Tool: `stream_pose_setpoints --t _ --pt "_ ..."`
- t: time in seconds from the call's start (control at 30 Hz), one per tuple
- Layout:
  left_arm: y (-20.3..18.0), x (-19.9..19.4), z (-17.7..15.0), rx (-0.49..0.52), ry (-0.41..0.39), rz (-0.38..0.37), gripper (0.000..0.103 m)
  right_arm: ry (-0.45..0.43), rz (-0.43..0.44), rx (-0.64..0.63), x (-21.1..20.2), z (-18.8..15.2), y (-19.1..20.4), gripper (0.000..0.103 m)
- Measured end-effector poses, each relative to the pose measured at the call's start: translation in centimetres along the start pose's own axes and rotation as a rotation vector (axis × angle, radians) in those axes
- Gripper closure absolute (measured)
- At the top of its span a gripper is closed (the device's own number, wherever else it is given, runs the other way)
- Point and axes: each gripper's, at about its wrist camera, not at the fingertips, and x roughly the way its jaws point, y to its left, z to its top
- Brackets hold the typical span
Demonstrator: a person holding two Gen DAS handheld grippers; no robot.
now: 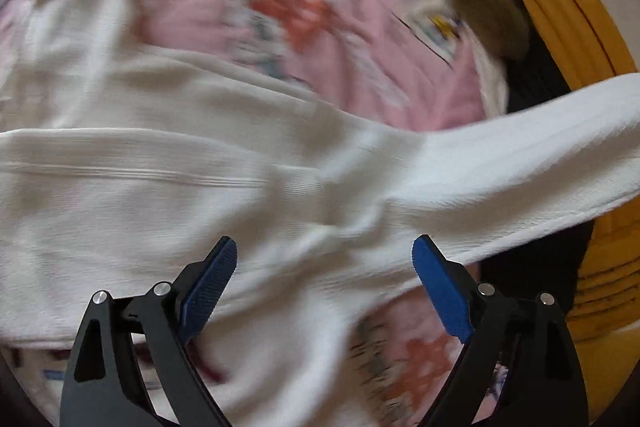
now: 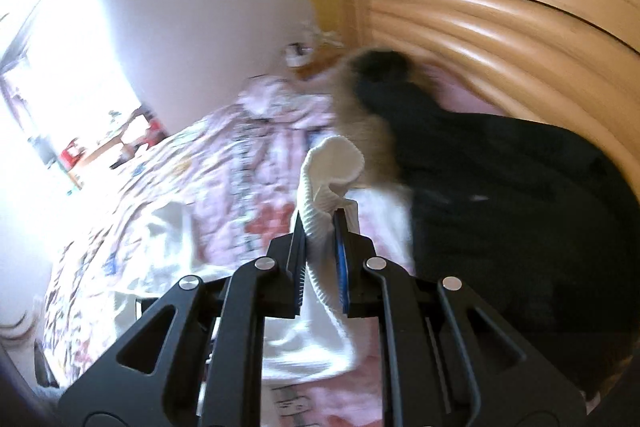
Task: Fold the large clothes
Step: 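Carry the held sleeve across the hoodie body toward the left tool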
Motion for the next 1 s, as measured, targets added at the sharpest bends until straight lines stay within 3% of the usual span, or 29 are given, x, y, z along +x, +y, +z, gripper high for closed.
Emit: stream_pose_setpoints --t 0.17,0.3,0.53,0.6,0.83,1.0 --pt "7.7 -5.1 -0.7 -0.037 -0.047 0.151 0.017 0.071 0.139 -0.069 3.7 -3.7 8.2 0.091" --pt "13.5 -7.8 -2.4 -0.090 -0.057 0.282 0.017 0.095 0.172 -0.068 7.1 -7.1 14.2 0.091" --pt "20.9 -10.2 -5.9 -0.214 -0.061 0.426 0.017 0.161 0.266 -0.012 13.0 -13.0 25.3 0.091" --pt "22.1 -10.5 -7.0 -0.224 -0.050 0.453 0.017 0.167 0.277 -0.037 14.2 -14.6 29.2 0.091" --pt "28.0 -12.1 -12.1 -0.351 -0.036 0.404 0.017 0.234 0.318 -0.118 18.4 -19.6 39.7 0.091" --pt "30.6 -14.0 -15.0 -0.428 -0.061 0.424 0.016 0.313 0.280 -0.192 22.7 -23.8 44.3 0.091"
